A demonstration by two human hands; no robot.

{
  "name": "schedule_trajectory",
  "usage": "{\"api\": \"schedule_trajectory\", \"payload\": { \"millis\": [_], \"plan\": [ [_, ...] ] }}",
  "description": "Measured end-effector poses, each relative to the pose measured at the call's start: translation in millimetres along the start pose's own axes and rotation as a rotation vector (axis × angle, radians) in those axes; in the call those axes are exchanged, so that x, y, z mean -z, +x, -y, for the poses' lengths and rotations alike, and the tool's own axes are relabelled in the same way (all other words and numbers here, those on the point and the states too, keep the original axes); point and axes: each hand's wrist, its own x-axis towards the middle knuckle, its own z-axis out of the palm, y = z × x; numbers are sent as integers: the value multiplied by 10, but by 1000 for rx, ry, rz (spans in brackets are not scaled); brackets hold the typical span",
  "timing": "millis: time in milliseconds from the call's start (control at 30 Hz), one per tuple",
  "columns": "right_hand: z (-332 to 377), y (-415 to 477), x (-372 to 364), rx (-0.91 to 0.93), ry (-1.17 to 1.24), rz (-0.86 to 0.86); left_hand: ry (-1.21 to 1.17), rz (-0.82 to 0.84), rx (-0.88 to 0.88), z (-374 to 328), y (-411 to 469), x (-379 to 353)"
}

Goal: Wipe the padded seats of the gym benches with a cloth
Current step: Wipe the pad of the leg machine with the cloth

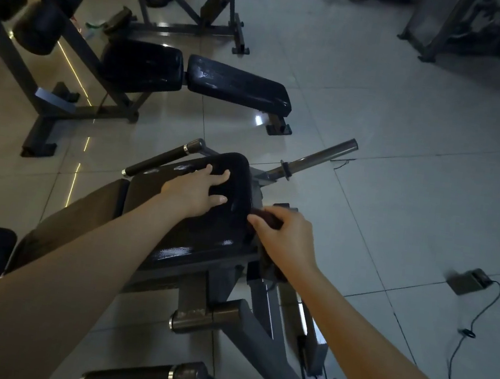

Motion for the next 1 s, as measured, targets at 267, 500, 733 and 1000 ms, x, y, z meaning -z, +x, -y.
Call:
{"api": "schedule_trajectory", "payload": {
  "millis": [267, 500, 733, 1000],
  "plan": [
    [41, -51, -39, -24, -5, -30, -26, -22, -24, 18, 7, -35],
    [337, 900, -171, 11, -70, -101, -36, -143, -201, 271, -77, -226],
    [172, 668, -62, -3, -40, 27, 25, 39, -310, 631, -261, -159],
    [74, 89, 72, 107, -211, 107, 90, 59, -329, 705, -301, -160]
  ]
}}
